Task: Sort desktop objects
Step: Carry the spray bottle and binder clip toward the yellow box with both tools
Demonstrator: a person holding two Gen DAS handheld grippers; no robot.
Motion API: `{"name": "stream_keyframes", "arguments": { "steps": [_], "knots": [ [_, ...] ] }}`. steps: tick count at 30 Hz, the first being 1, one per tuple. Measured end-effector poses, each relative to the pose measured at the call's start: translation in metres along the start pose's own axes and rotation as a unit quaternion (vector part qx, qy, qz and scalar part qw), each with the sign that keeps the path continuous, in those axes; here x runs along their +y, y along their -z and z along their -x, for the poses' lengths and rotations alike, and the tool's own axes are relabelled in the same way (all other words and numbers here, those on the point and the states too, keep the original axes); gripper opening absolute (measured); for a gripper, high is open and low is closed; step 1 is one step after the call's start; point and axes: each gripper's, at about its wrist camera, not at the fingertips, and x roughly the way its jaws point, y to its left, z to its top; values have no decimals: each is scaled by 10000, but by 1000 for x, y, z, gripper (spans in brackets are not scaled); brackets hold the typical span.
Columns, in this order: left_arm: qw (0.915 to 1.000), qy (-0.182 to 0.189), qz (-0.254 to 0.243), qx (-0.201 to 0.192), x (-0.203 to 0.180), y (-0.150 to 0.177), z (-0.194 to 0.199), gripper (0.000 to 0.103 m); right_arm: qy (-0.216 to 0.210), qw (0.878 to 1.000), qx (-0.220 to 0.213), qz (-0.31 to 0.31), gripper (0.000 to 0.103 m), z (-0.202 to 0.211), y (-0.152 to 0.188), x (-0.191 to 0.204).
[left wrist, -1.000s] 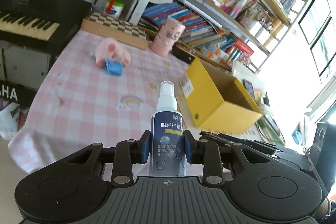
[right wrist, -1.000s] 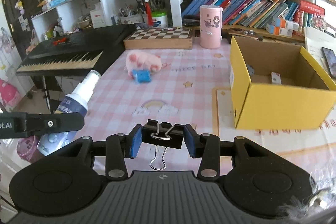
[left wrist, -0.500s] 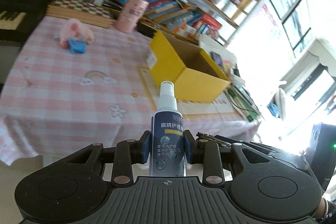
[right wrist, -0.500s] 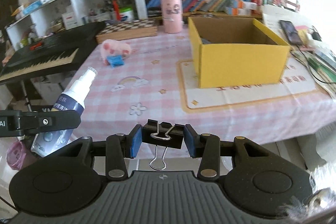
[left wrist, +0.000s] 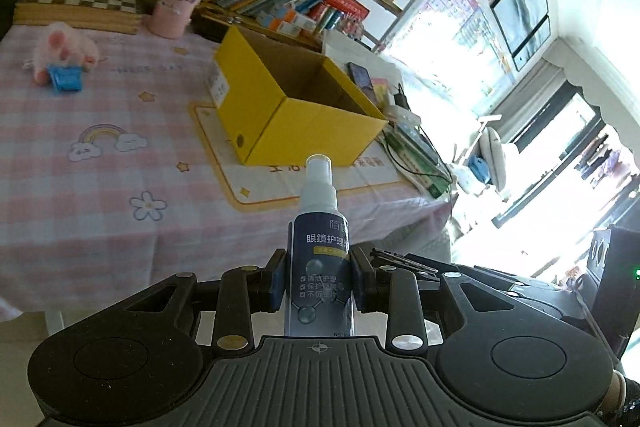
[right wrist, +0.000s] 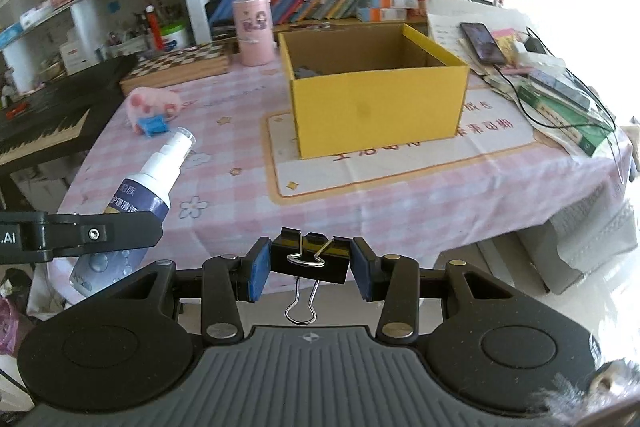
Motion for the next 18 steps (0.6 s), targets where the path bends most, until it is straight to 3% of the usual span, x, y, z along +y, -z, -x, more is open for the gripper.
{"name": "stream_keyframes", "arguments": {
  "steps": [10,18],
  "knots": [
    [9999,-33,-43,124,-8,-10,-25,30,-84,9999,69,-10,40,-15,-9,-17],
    [9992,91,-250,305,-30,-31,-74,30,29,9996,158,-212,40,-37,-28,-63]
  ]
}}
